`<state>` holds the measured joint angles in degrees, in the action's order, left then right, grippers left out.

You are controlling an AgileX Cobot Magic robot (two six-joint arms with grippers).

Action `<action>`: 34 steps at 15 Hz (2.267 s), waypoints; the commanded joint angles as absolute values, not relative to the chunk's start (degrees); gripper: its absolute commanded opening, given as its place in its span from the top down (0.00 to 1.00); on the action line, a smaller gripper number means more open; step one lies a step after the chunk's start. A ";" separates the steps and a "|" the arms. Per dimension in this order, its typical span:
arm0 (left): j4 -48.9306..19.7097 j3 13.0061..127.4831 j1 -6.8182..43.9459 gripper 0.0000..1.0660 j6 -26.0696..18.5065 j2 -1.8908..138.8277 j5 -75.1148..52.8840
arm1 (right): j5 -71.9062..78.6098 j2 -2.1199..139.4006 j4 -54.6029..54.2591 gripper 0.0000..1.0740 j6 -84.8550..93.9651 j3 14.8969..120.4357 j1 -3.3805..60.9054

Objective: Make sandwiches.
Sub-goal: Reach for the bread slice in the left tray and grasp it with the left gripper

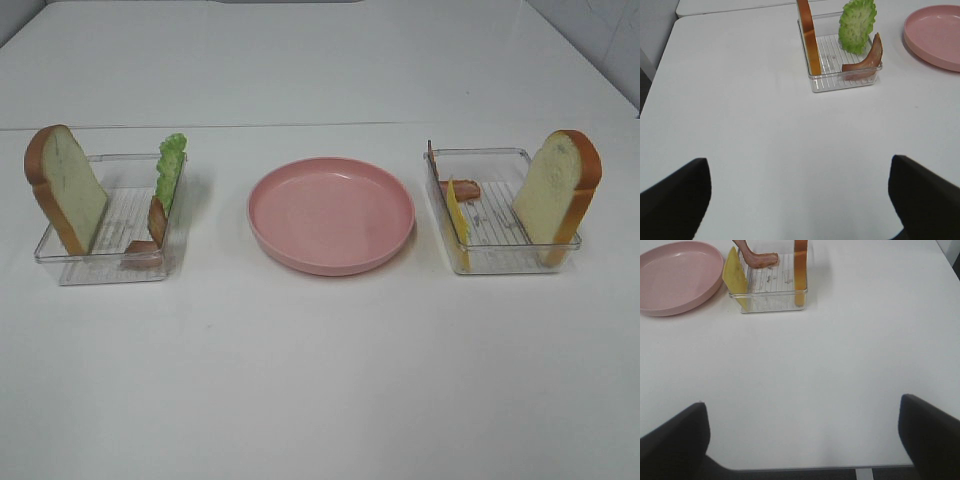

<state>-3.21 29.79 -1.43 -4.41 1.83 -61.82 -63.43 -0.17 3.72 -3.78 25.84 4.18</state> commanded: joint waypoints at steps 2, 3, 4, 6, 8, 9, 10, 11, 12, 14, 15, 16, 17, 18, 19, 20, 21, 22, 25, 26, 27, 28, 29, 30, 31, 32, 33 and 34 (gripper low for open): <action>-3.21 31.46 -1.49 0.17 -4.01 7.22 -59.59 | -62.91 -2.01 3.55 0.08 -3.38 25.78 3.90; -3.04 31.97 -1.49 0.17 -4.01 9.11 -58.79 | -62.91 -2.01 3.55 0.08 -3.38 25.78 3.90; -2.69 33.12 -1.49 0.17 -3.27 13.69 -57.30 | -62.91 -2.01 3.55 0.08 -3.38 25.78 3.90; -2.52 35.58 -1.49 0.17 0.00 22.98 -53.63 | -62.91 -2.01 3.55 0.08 -3.38 25.78 3.90; -2.46 42.17 -1.49 0.17 1.72 37.30 -53.46 | -62.91 -2.01 3.55 0.08 -3.38 25.78 3.90; -2.46 45.89 -1.49 0.17 1.72 43.20 -54.03 | -62.91 -2.01 3.55 0.08 -3.38 25.78 3.90; -2.46 49.62 -1.49 0.17 1.72 48.36 -54.66 | -62.91 -2.01 3.55 0.08 -3.38 25.78 3.90; -2.46 51.68 -1.49 0.17 1.72 51.22 -55.18 | -62.91 -2.01 3.55 0.08 -3.38 25.78 3.90; -2.46 55.46 -1.49 0.17 1.72 56.61 -56.21 | -62.91 -2.01 3.55 0.08 -3.38 25.78 3.90; -2.23 64.46 -1.49 0.17 1.55 67.21 -56.84 | -62.91 -2.01 3.55 0.08 -3.38 25.78 3.90; -2.23 65.78 -1.49 0.17 1.55 68.81 -56.89 | -62.91 -2.01 3.55 0.08 -3.38 25.78 3.90; -2.23 68.75 -1.49 0.17 1.55 72.65 -56.89 | -62.91 -2.01 3.55 0.08 -3.38 25.78 3.90; -2.23 72.42 -1.49 0.17 1.55 77.81 -56.84 | -62.91 -2.01 3.55 0.08 -3.38 25.78 3.90; -2.23 74.37 -1.49 0.17 1.55 81.07 -56.72 | -62.91 -2.01 3.55 0.08 -3.38 25.78 3.90; -2.23 75.40 -1.49 0.17 1.55 82.91 -56.67 | -62.91 -2.01 3.55 0.08 -3.38 25.78 3.90; -2.29 77.35 -1.49 0.17 1.55 86.57 -56.55 | -62.91 -2.01 3.55 0.08 -3.38 25.78 3.90; -2.58 79.81 -1.49 0.17 1.55 91.62 -56.32 | -62.91 -2.01 3.55 0.08 -3.38 25.78 3.90; -2.86 81.53 -1.49 0.17 1.55 94.77 -56.26 | -62.91 -2.01 3.55 0.08 -3.38 25.78 3.90; -4.58 86.12 -1.49 0.17 1.20 103.71 -53.92 | -62.91 -2.01 3.55 0.08 -3.38 25.78 3.90; -5.67 87.32 -1.49 0.17 0.46 106.11 -53.17 | -62.91 -2.01 3.55 0.08 -3.38 25.78 3.90; -7.10 88.46 -1.49 0.17 0.00 108.35 -52.43 | -62.91 -2.01 3.55 0.08 -3.38 25.78 3.90; -7.79 88.98 -1.49 0.17 0.00 109.49 -51.80 | -62.91 -2.01 3.55 0.08 -3.38 25.78 3.90; -9.68 90.53 -1.49 0.17 0.00 113.56 -50.02 | -62.91 -2.01 3.55 0.08 -3.38 25.78 3.90; -9.91 90.99 -1.49 0.17 0.00 114.53 -49.96 | -62.91 -2.01 3.55 0.08 -3.38 25.78 3.90; -10.20 91.56 -1.49 0.17 0.00 116.08 -49.79 | -62.91 -2.01 3.55 0.08 -3.38 25.78 3.90; -10.94 91.62 -1.49 0.17 0.00 117.63 -48.64 | -62.91 -2.01 3.55 0.08 -3.38 25.78 3.90; -11.29 91.62 -1.49 0.17 0.00 117.97 -48.41 | -62.91 -2.01 3.55 0.08 -3.38 25.78 3.90; -11.52 91.62 -1.49 0.18 0.00 118.43 -47.96 | -62.91 -2.01 3.55 0.08 -3.38 25.78 3.90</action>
